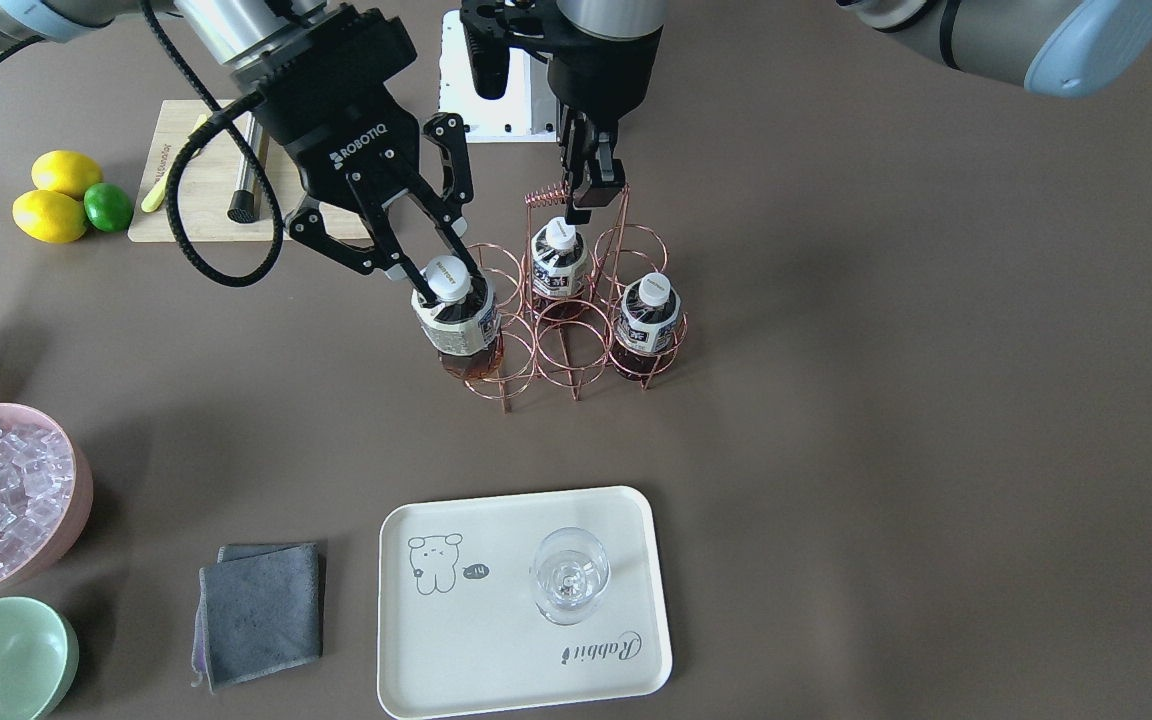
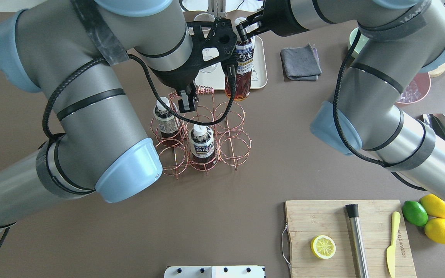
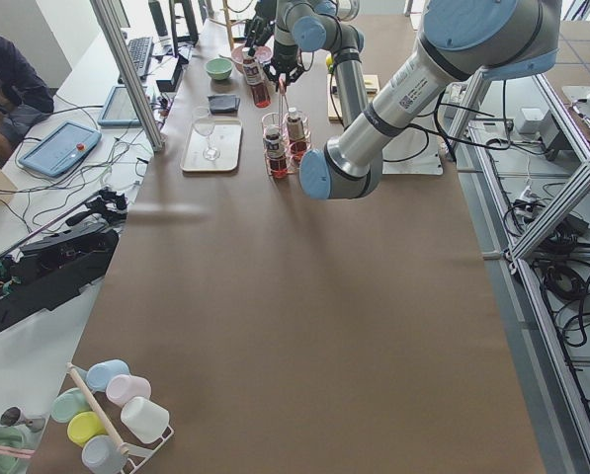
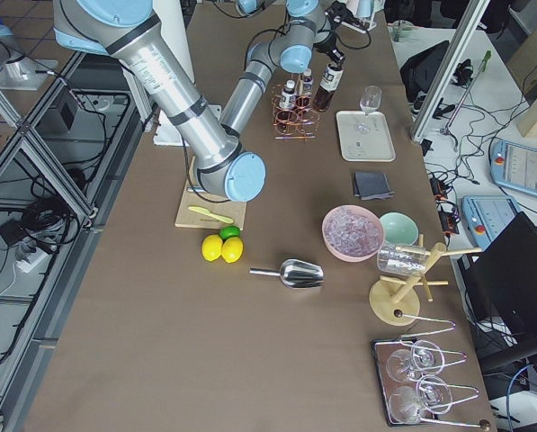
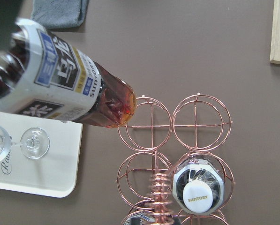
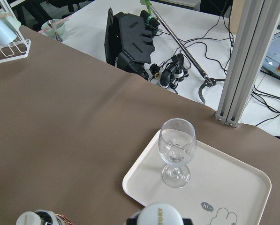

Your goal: Take tea from basket to plate

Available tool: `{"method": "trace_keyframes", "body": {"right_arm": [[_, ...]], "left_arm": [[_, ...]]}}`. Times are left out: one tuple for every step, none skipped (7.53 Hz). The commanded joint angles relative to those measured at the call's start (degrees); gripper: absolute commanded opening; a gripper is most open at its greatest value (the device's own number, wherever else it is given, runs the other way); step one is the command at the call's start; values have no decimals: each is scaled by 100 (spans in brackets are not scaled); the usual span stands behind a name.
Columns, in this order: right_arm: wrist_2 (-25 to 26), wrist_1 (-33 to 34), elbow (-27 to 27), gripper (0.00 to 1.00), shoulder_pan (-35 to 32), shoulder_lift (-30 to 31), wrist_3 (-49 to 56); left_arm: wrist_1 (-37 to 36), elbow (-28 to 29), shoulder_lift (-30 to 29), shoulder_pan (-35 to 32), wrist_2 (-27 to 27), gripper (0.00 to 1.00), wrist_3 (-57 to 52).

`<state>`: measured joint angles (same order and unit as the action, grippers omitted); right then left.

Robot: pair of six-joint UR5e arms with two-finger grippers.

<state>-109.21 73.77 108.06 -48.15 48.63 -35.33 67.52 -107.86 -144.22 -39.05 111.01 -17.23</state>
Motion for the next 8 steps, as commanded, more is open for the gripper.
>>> {"method": "trace_keyframes", "body": {"right_arm": [[-356,85,-56,0,-492,-29,70],[-312,16,-300,0,-615,-12,131],[-164,-11,-555,0,-712,-20,184],[116,-403,-880,0,-722,-3,184],[302,-1242,-1535,0,-713,-3,158],[512,-1921,-2134,0,-713,-29,132],[854,-2519,-2705,0,-600,-64,123],[1110,-3021,-3137,0,-477,-108,114]], "left_arm": [[-2,-7,-1,-7,0,0,0],[-11,-16,-10,-7,9,0,0],[-19,-25,-10,-15,9,0,0],[-28,-59,-10,-50,9,0,-26],[-37,-95,-10,-103,17,0,-44],[-46,-121,-10,-234,35,0,-53],[-237,-226,-1,-287,35,0,-70],[-387,-331,8,-383,44,0,-79]]}}
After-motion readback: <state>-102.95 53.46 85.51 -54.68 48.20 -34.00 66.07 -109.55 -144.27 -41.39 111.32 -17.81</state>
